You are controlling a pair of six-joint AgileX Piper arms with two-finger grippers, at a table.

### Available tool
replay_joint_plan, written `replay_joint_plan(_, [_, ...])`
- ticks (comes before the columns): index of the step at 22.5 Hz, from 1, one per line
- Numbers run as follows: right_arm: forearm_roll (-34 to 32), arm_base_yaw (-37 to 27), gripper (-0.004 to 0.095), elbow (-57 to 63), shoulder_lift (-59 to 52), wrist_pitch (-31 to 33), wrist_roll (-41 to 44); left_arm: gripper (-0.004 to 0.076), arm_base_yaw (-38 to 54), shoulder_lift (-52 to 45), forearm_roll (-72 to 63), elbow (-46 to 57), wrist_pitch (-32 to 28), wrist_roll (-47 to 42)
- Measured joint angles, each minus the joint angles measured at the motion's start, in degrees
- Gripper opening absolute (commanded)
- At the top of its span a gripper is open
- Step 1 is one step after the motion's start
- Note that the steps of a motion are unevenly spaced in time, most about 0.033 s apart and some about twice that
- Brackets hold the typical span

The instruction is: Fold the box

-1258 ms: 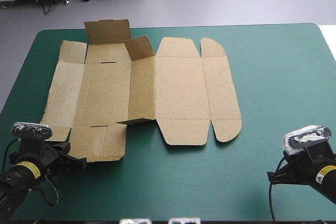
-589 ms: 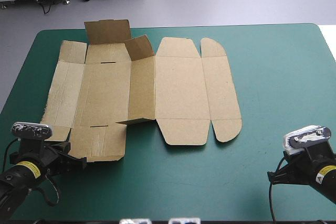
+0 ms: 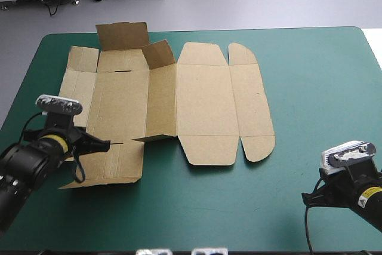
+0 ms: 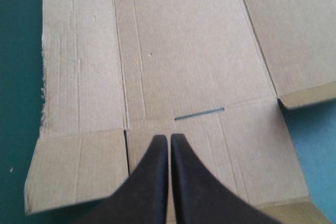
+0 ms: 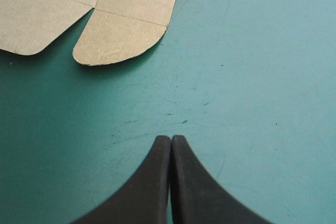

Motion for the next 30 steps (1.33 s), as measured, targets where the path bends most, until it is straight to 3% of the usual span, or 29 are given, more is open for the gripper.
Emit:
replay_joint_plan(4, [0.0,0.0,-0.0018,0.0,0.0,-0.68,-1.37,0.0014,3.47,9.11,-3.83,-6.39,-2.11,2.89])
replay_joint_plan(9, [0.0,0.0,-0.0018,0.0,0.0,-0.68,-1.98,0.0014,15.29,16.0,-24.29,-13.35,-2.17,21.4])
replay_joint_plan(10, [0.0,0.0,-0.0018,0.0,0.0,-0.68,-1.98,0.0014,22.2,18.45,-33.66,-15.8,0.95,30.91])
replay_joint_plan(14, [0.0,0.0,-0.0018,0.0,0.0,-0.68,-2.03,0.0014,42.89,28.71,-45.88,-21.06,15.83,45.26])
replay_joint_plan(18, [0.0,0.0,-0.0018,0.0,0.0,-0.68,-2.03,0.0014,59.01,38.52,-56.89,-22.24,18.63,50.58])
replay_joint_plan(20, [0.0,0.0,-0.0018,0.0,0.0,-0.55,-2.03,0.0027,62.41,41.65,-60.05,-24.08,19.16,52.84])
replay_joint_plan(21, [0.0,0.0,-0.0018,0.0,0.0,-0.41,-2.03,0.0048,63.4,43.17,-61.19,-25.43,19.16,54.53])
replay_joint_plan(23, [0.0,0.0,-0.0018,0.0,0.0,-0.03,-2.03,0.0196,63.53,45.09,-62.75,-26.92,19.3,55.36])
replay_joint_plan(24, [0.0,0.0,-0.0018,0.0,0.0,0.08,-2.03,0.0356,63.53,45.76,-63.14,-27.3,19.44,55.51])
replay_joint_plan(26, [0.37,0.0,-0.0018,0.0,0.0,0.13,-2.03,0.0552,63.53,48.15,-62.92,-28.31,19.49,54.78])
replay_joint_plan(28, [0.93,0.0,-0.0018,0.0,0.0,0.25,-2.03,0.0618,63.53,50.82,-61.52,-29.16,19.49,52.73])
replay_joint_plan(30, [1.56,0.0,-0.0018,0.0,0.0,0.25,-2.03,0.0617,63.53,52.39,-60.49,-29.33,19.44,52.13])
